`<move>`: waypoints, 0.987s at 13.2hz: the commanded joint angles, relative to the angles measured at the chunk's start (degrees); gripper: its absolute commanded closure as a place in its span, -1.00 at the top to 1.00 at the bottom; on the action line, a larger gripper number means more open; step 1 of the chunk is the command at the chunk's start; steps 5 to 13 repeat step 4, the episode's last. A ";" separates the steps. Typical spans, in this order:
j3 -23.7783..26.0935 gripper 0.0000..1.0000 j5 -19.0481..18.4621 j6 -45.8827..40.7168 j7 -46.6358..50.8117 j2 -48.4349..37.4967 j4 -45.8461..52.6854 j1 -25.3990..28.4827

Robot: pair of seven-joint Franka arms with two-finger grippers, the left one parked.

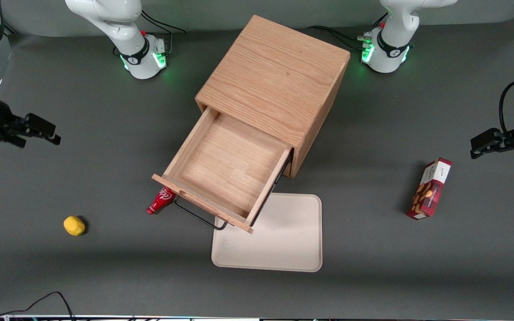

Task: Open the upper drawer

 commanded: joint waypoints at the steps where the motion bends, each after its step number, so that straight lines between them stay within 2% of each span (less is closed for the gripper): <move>1: 0.27 1.00 -2.41 -0.23 3.75 -3.39 -2.92 0.05; 13: 0.35 1.00 -3.29 -0.23 3.67 -3.83 -2.66 0.40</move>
